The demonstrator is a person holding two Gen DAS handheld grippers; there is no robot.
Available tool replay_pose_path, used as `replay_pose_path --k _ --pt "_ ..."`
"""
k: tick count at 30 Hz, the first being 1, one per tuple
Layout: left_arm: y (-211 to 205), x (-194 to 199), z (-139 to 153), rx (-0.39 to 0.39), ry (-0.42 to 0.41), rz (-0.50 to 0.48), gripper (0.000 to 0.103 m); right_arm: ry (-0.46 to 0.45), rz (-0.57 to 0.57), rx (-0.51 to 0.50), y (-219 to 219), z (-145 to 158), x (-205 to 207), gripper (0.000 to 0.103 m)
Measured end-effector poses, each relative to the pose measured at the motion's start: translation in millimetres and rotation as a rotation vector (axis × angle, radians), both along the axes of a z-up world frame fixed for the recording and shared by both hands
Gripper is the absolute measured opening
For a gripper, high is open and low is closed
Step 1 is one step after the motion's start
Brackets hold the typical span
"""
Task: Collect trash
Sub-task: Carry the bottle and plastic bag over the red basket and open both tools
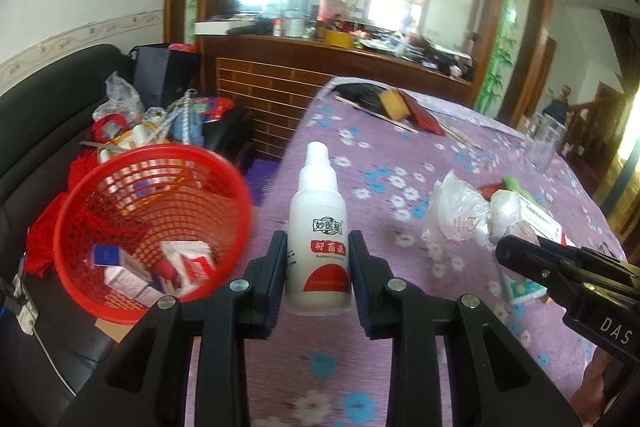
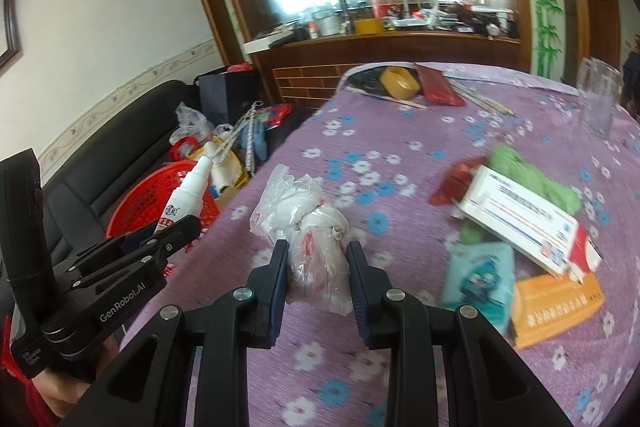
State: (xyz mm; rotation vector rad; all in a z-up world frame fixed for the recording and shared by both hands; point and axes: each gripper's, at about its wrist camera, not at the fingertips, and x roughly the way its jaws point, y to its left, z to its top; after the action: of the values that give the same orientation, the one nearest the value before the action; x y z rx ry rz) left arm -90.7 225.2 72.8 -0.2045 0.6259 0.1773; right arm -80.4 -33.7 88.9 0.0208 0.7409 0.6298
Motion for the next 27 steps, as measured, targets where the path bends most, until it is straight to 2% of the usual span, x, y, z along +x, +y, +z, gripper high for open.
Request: replay_pose_path --k 4,13,18,20,21,22,27 --pt "32 -7 2 -0.016 -0.009 0.067 0.029 -0.008 0.050 -0.012 30 6 2 0.032" --pt "111 -22 -7 -0.051 0.008 0.244 0.029 0.051 0.209 -0.003 121 13 13 0.032" --pt "138 -22 -12 -0.062 0.026 0.300 0.030 0.078 0.262 -0.001 171 15 21 0.034" --pt "146 -21 -13 -0.075 0.032 0.310 0.047 0.095 0.283 0.005 189 14 28 0.037" --pt "148 -22 -13 -0.080 0.029 0.309 0.059 0.112 0.293 0.011 196 13 31 0.045" --pt "147 -23 -12 -0.074 0.024 0.311 0.062 0.126 0.287 0.024 199 12 34 0.052" --pt "130 -22 -7 -0.049 0.002 0.273 0.062 0.096 0.248 0.048 170 17 35 0.060"
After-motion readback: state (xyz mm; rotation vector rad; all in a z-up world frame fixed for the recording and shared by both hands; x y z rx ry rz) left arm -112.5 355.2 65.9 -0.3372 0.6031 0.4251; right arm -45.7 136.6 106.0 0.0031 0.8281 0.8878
